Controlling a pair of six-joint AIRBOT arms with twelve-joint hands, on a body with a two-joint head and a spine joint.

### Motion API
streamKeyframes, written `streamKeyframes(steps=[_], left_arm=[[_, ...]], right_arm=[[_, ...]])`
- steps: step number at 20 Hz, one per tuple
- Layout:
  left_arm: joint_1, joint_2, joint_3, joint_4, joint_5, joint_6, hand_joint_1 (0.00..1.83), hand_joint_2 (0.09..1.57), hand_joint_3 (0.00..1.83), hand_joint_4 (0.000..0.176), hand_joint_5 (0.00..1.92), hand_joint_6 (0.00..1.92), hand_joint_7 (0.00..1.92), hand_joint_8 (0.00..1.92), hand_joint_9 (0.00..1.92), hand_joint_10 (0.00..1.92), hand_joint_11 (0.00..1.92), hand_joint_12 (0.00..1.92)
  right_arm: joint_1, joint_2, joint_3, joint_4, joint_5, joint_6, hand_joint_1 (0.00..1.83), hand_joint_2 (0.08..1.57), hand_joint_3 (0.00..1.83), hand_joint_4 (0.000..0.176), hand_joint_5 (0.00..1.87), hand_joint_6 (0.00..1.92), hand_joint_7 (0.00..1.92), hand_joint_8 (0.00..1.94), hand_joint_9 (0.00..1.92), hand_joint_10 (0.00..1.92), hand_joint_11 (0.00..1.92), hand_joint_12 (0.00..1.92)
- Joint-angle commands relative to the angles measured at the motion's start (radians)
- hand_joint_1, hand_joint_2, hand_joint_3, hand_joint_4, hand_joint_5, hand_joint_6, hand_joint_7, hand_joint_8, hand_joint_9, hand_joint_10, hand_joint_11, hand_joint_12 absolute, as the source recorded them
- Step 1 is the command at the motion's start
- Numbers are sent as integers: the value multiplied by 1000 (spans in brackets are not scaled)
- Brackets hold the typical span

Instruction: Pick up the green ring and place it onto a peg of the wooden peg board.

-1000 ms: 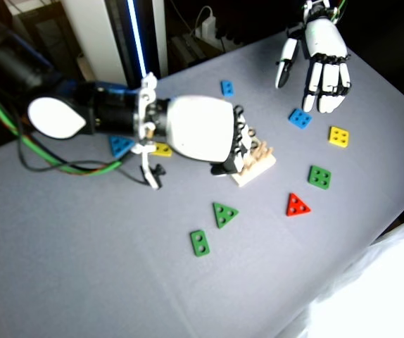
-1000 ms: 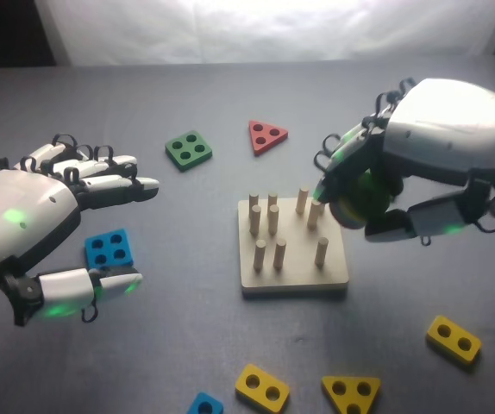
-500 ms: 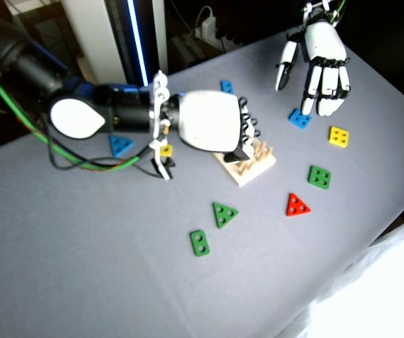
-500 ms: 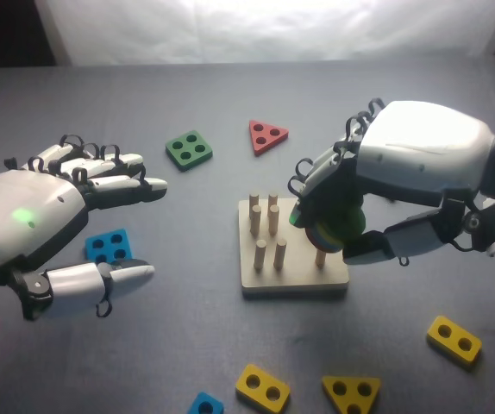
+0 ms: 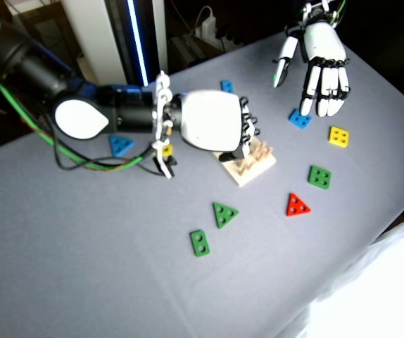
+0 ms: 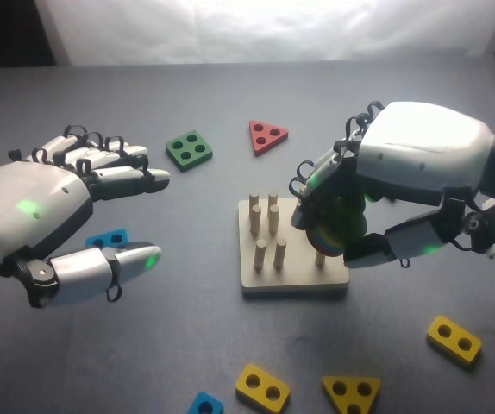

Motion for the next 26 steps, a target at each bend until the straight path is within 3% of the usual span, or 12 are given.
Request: streamKeyframes(steps=[1, 2, 5, 8, 11, 12, 14, 15, 17, 19, 23, 26], left_arm=[[-14, -10, 0, 15, -109, -3, 427, 1232, 1, 72, 502, 1, 275, 1, 245, 3, 0, 902], [-15, -10, 0, 15, -108, -3, 405, 1239, 3, 79, 492, 1, 269, 0, 241, 1, 0, 896], [-15, -10, 0, 15, -107, -4, 342, 1258, 3, 84, 475, 0, 264, 0, 243, 1, 0, 800], [-15, -8, 0, 15, -105, -4, 359, 1266, 1, 76, 463, 1, 240, 3, 207, 3, 0, 697], [-17, -8, 1, 15, -105, -4, 367, 1259, 0, 84, 472, 2, 249, 2, 216, 3, 0, 769], [-17, -8, 1, 15, -104, -4, 390, 1256, 0, 75, 483, 3, 255, 2, 221, 3, 0, 792], [-18, -8, 2, 16, -104, -4, 364, 1256, 0, 88, 486, 1, 257, 1, 230, 4, 0, 816], [-19, -9, 2, 16, -105, -4, 400, 1253, 0, 77, 491, 2, 256, 0, 225, 2, 0, 804], [-19, -8, 2, 17, -105, -4, 411, 1249, 0, 74, 500, 2, 263, 1, 226, 2, 0, 799], [-20, -9, 2, 17, -105, -4, 412, 1244, 0, 89, 498, 0, 258, 3, 223, 3, 0, 790], [-20, -9, 3, 18, -104, -4, 388, 1251, 2, 83, 486, 0, 253, 0, 229, 2, 0, 817], [-21, -9, 3, 19, -104, -4, 380, 1256, 1, 84, 478, 0, 254, 1, 212, 0, 0, 786]], right_arm=[[10, -4, 3, 24, 106, 9, 1279, 1026, 0, 0, 1150, 616, 1254, 648, 1253, 802, 1090, 1264], [10, -4, 3, 17, 101, 13, 1285, 1028, 0, 0, 1160, 564, 1237, 714, 1257, 823, 1081, 1305], [4, -4, 3, 0, 89, 23, 1283, 1017, 0, 0, 1153, 615, 1306, 535, 1319, 460, 1060, 1102], [3, -2, 4, -23, 64, 33, 1277, 1028, 1, 0, 1105, 718, 1294, 545, 1444, 368, 1153, 1176], [-1, -4, 10, -23, 56, 34, 1275, 1039, 0, 0, 1078, 754, 1263, 617, 1333, 768, 1128, 1385], [-1, -4, 12, -23, 56, 34, 1281, 1040, 1, 0, 1089, 693, 1238, 708, 1283, 882, 1095, 1410], [1, -9, 18, -25, 57, 34, 1278, 1037, 0, 0, 1097, 707, 1253, 652, 1282, 761, 1088, 1261], [4, -13, 22, -25, 57, 34, 1279, 1040, 1, 0, 1110, 664, 1225, 722, 1275, 734, 1049, 1263], [6, -18, 27, -22, 57, 34, 1285, 1055, 1, 0, 1112, 602, 1162, 890, 1241, 876, 1028, 1432], [6, -26, 33, -17, 57, 34, 1288, 1047, 0, 0, 1152, 525, 1168, 881, 1241, 856, 1047, 1329], [20, -45, 47, -17, 56, 34, 1268, 1048, 0, 0, 1125, 622, 1173, 804, 1243, 468, 947, 1138], [26, -57, 53, -21, 55, 34, 1286, 1061, 2, 0, 1199, 368, 1090, 1047, 1128, 891, 902, 1411]])
